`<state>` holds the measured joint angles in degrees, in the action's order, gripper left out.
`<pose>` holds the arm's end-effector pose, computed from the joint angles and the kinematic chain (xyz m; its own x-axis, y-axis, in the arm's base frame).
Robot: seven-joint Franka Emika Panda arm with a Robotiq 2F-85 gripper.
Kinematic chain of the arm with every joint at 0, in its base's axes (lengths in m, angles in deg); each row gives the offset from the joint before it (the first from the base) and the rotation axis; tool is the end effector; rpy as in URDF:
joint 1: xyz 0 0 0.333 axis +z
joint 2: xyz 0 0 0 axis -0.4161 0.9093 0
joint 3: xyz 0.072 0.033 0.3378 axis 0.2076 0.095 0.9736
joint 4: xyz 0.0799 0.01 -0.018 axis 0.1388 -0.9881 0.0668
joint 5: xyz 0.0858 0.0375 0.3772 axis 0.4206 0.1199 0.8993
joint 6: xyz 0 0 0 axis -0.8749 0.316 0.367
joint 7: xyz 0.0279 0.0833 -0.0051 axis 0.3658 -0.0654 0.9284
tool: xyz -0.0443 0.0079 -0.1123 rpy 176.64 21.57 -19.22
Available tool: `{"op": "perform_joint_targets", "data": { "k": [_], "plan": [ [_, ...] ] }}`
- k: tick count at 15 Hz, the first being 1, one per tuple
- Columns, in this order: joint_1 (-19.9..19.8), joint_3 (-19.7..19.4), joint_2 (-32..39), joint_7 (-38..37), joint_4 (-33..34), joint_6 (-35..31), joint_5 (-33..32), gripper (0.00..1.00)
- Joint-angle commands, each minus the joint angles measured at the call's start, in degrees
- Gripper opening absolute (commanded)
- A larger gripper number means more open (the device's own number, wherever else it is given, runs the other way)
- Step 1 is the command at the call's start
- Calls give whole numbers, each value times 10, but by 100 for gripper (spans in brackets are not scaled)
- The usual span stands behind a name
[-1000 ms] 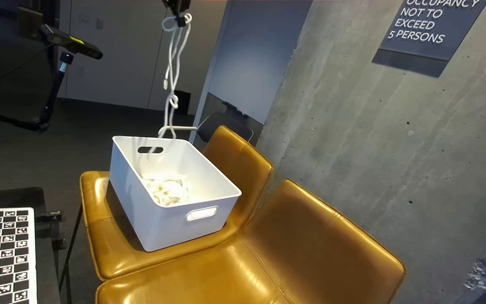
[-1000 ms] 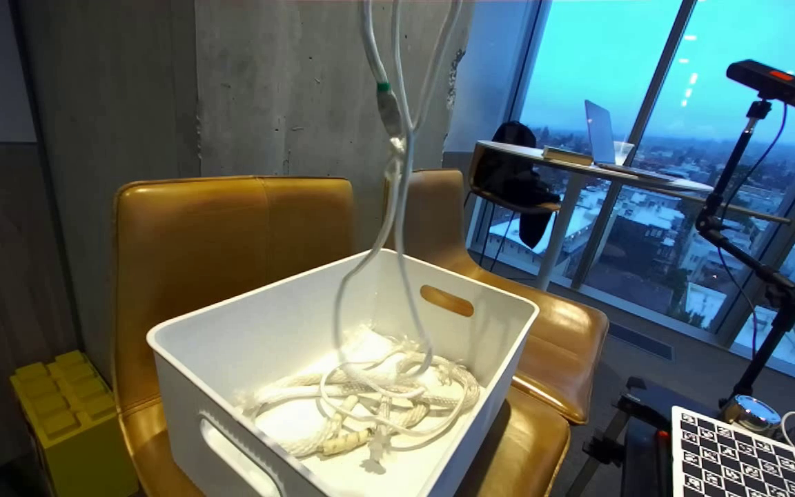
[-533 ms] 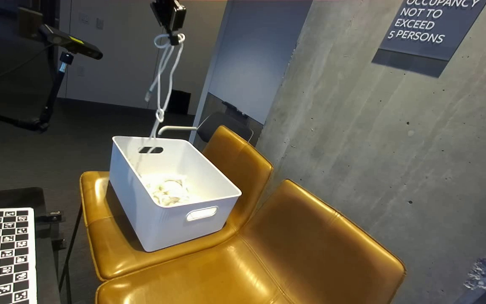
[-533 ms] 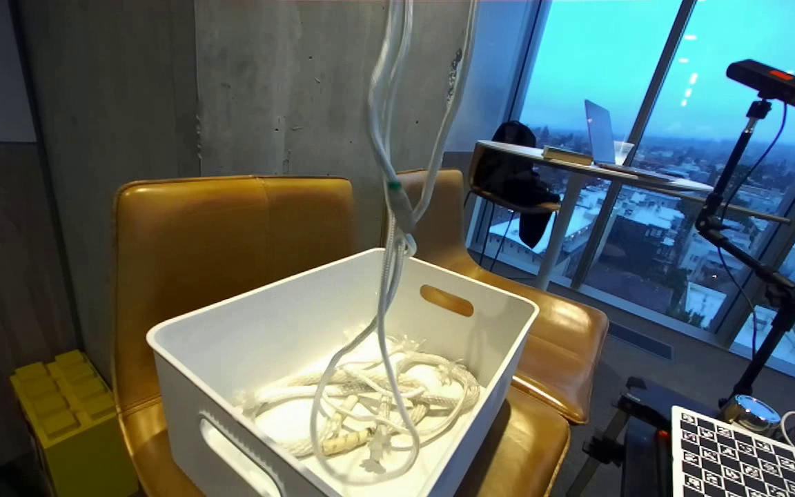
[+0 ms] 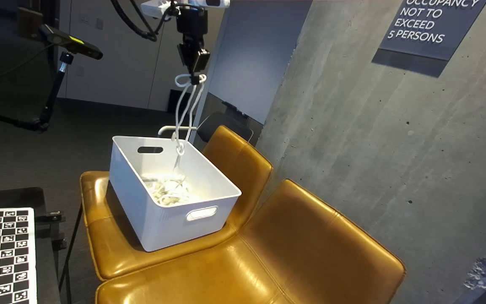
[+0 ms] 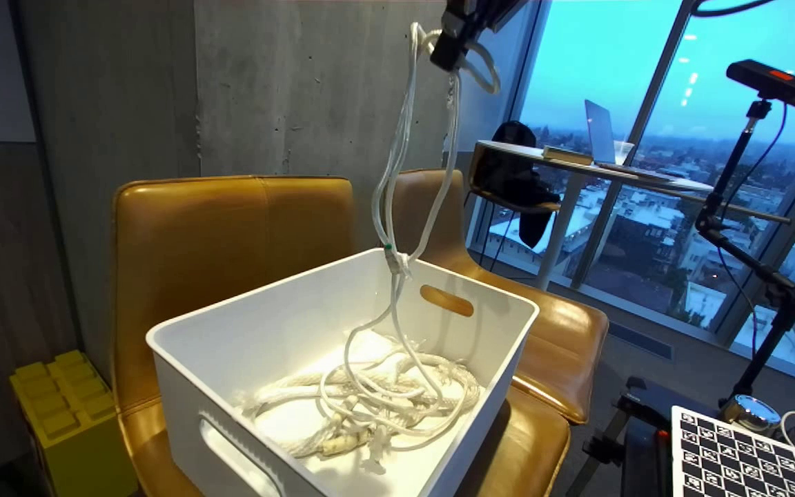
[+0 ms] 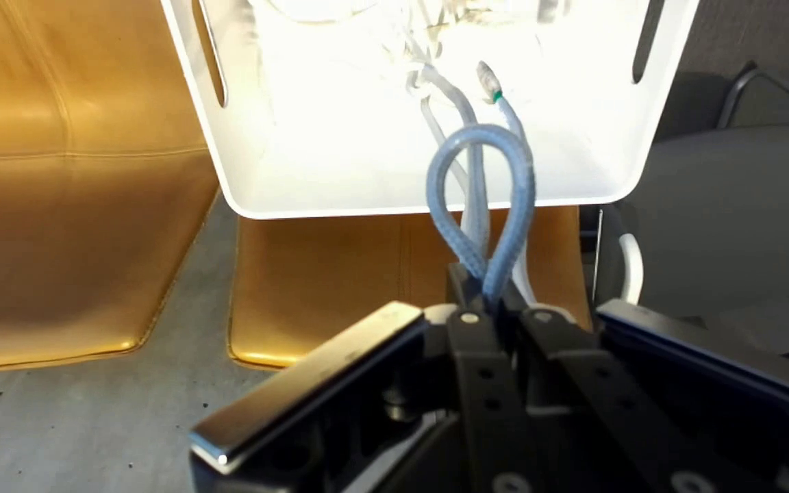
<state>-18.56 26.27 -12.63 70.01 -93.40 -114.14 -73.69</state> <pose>0.5757 0.1502 0.5604 0.9422 -0.0069 0.3351 -0.0140 -0.9997 0.0186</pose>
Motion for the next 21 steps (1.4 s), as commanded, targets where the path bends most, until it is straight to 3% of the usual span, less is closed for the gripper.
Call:
{"op": "perform_joint_targets", "data": {
  "k": [1,8,15,16,18,21],
  "plan": [
    [4,-11,28,19,22,28,22,2],
    [1,-11,69,100,32,75,136,2],
    [-4,-28,88,99,25,109,136,2],
    [-4,-30,87,101,22,110,135,31],
    [-3,-33,82,105,16,108,130,38],
    [-3,-35,77,114,11,108,124,60]
  ]
}}
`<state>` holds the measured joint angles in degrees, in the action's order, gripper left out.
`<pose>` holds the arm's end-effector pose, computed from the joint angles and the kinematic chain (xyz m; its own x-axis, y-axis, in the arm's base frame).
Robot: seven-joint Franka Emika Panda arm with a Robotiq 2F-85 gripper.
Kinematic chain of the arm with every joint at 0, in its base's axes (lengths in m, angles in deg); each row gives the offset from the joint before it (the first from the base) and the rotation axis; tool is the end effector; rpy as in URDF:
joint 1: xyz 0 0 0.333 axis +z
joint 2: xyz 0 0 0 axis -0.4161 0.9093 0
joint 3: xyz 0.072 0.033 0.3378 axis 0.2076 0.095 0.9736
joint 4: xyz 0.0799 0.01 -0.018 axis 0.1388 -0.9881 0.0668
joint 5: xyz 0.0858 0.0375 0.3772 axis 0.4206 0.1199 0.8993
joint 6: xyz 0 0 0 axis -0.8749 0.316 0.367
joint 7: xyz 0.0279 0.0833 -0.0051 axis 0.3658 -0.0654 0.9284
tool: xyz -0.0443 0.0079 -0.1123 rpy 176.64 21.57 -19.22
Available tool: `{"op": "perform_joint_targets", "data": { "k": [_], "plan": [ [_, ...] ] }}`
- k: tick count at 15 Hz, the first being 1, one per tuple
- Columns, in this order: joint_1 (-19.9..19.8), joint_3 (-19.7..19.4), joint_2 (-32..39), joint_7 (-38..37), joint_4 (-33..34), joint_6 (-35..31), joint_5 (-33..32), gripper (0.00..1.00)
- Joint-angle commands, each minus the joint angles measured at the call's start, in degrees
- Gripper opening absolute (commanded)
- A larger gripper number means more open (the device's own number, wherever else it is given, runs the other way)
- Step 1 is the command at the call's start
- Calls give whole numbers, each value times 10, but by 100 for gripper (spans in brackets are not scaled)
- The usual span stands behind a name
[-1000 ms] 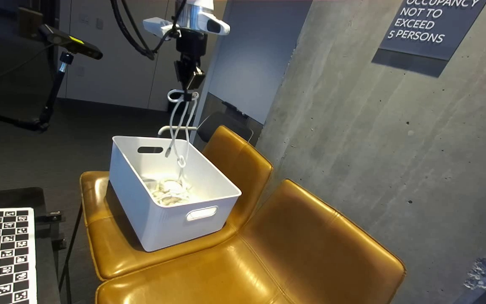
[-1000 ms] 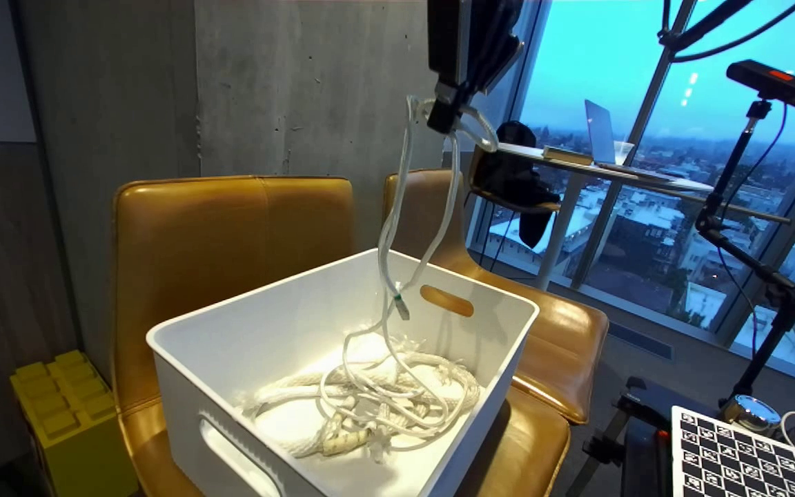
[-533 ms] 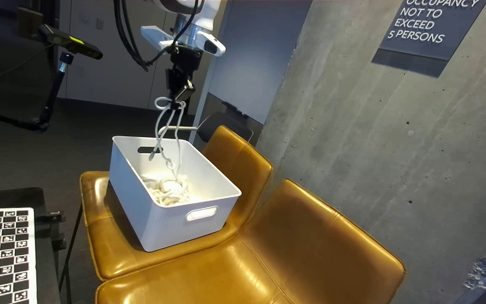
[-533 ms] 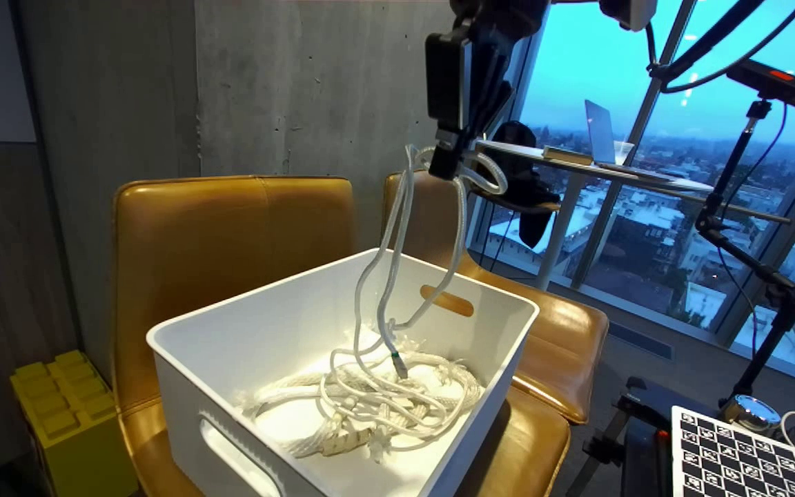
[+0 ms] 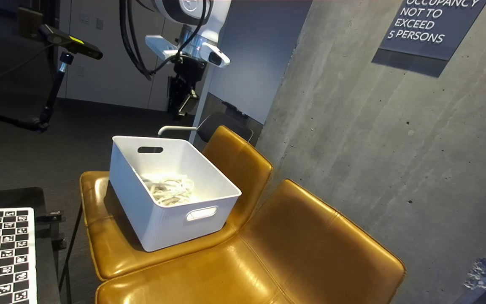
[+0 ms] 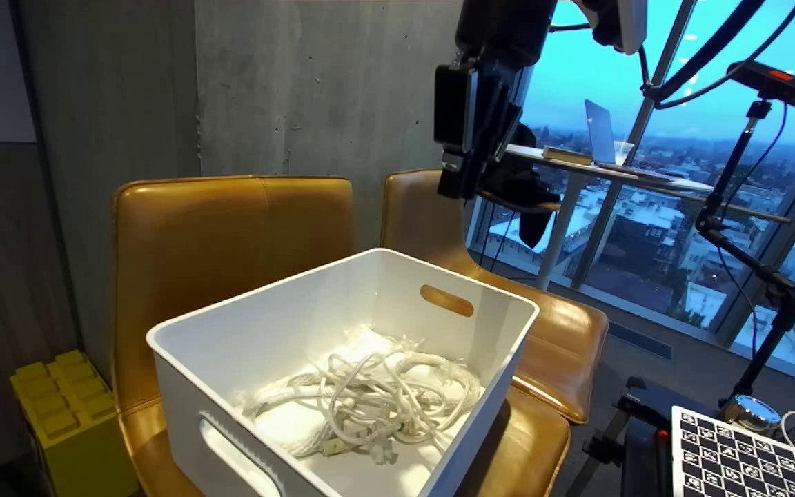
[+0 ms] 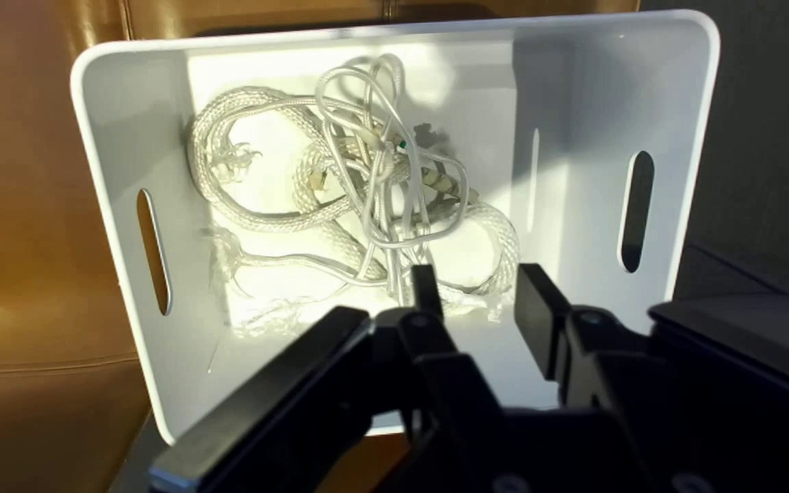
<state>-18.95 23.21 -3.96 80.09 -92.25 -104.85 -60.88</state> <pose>0.5945 0.1276 0.4620 0.9999 0.0048 0.0098 0.0058 -0.9951 -0.0991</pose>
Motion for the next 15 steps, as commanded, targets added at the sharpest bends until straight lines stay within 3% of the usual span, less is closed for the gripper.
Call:
{"op": "perform_joint_targets", "data": {
  "k": [1,3,4,7,15],
  "plan": [
    [0,-5,-12,16,-1,16,-4,67],
    [1,-6,-22,11,-7,11,-9,82],
    [3,-4,-3,7,1,2,-2,63],
    [2,-5,-8,7,1,2,-3,82],
    [2,-5,-10,7,-1,2,-3,82]
  ]
}}
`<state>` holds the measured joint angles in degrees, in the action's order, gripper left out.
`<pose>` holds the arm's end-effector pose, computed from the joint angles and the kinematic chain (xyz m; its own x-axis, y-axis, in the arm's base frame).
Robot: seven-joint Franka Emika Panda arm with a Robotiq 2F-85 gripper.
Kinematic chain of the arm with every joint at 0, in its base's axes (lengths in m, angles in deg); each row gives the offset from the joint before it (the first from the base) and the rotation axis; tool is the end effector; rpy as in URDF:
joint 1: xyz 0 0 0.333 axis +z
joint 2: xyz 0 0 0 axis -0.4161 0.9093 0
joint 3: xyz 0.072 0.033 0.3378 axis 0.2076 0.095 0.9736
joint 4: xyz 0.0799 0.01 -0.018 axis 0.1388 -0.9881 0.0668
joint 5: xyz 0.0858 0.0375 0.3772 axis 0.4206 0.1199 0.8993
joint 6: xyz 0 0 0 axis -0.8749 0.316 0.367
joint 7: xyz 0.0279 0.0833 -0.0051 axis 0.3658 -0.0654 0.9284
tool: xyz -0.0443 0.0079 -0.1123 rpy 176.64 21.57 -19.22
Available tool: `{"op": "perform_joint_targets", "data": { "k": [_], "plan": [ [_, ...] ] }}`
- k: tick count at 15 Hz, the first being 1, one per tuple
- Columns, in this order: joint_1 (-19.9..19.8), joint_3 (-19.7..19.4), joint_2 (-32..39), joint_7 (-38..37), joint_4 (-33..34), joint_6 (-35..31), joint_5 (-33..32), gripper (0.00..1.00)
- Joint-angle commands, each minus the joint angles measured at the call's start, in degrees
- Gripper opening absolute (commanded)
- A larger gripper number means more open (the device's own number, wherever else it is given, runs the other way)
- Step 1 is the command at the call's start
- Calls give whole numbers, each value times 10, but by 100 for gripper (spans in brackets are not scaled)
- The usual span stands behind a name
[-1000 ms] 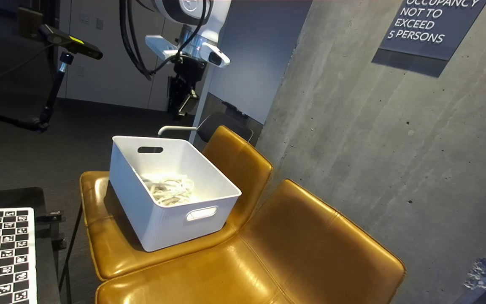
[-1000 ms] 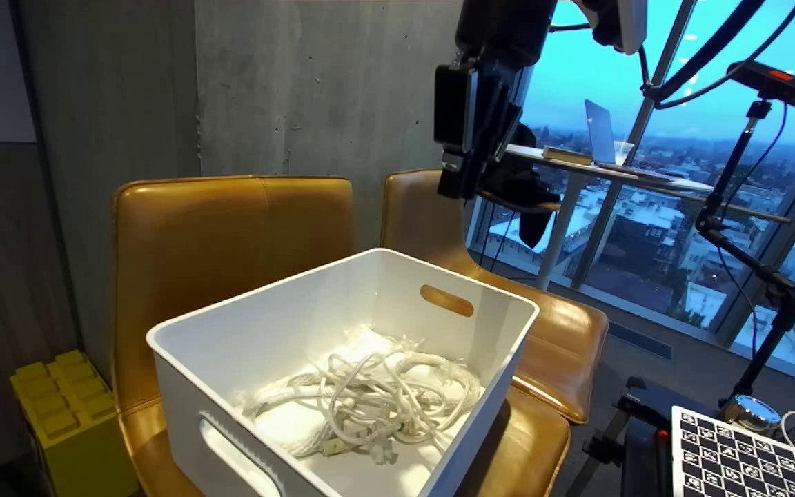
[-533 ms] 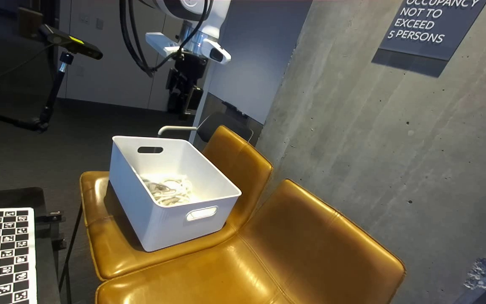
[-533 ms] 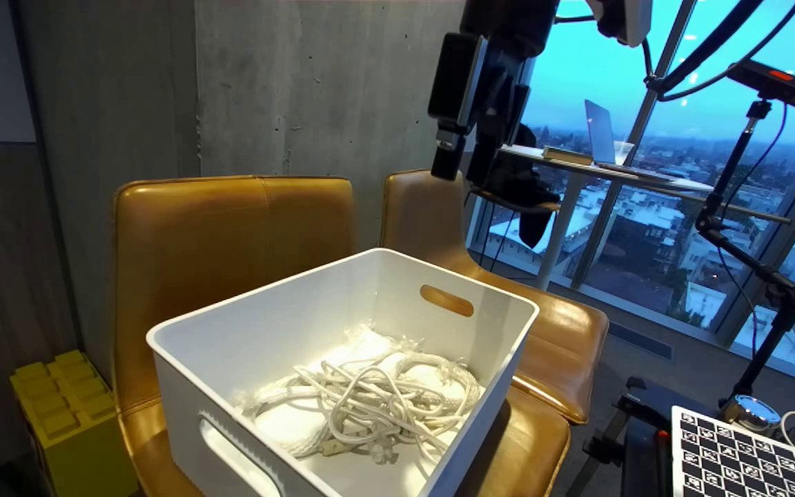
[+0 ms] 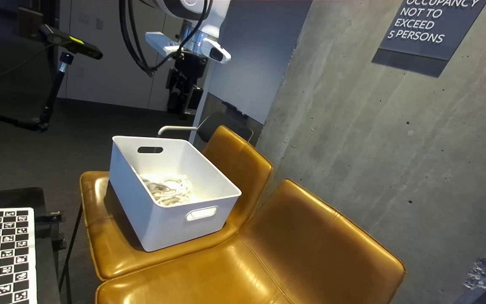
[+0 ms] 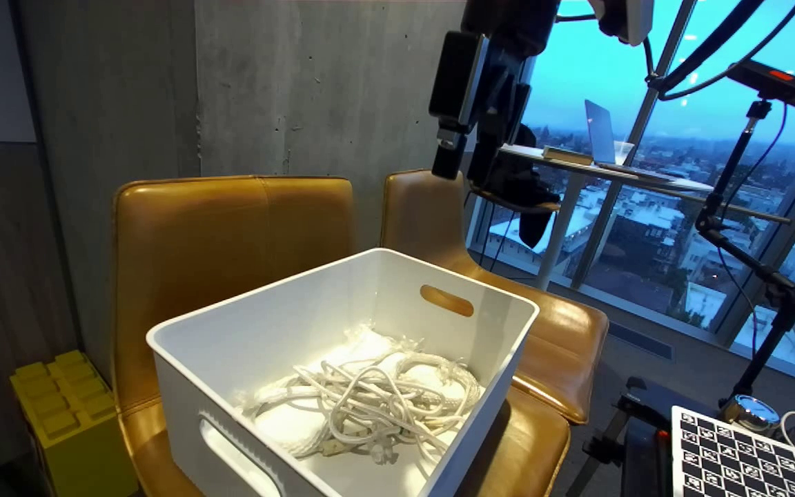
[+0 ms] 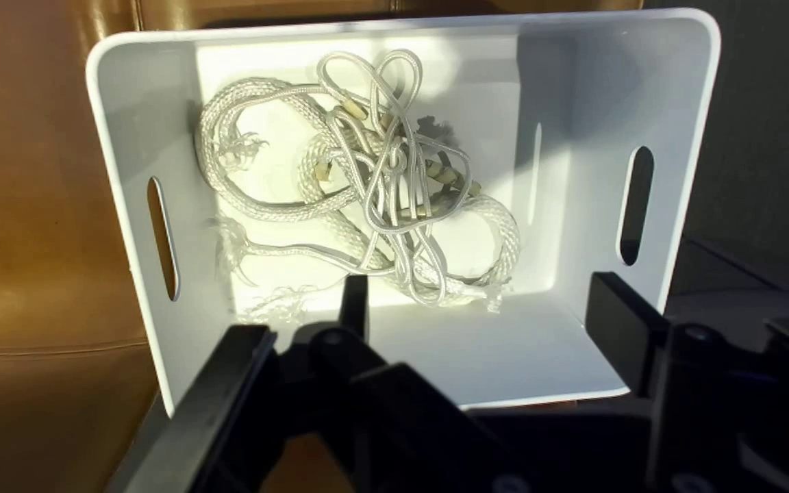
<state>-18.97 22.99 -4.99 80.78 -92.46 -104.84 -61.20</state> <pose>0.5920 0.1245 0.4710 0.9995 0.0151 0.0261 0.0175 -0.9954 -0.0941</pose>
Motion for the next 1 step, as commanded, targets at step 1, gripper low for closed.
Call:
{"op": "perform_joint_targets", "data": {
  "k": [1],
  "plan": [
    [2,-3,0,0,2,2,0,82]
  ]
}}
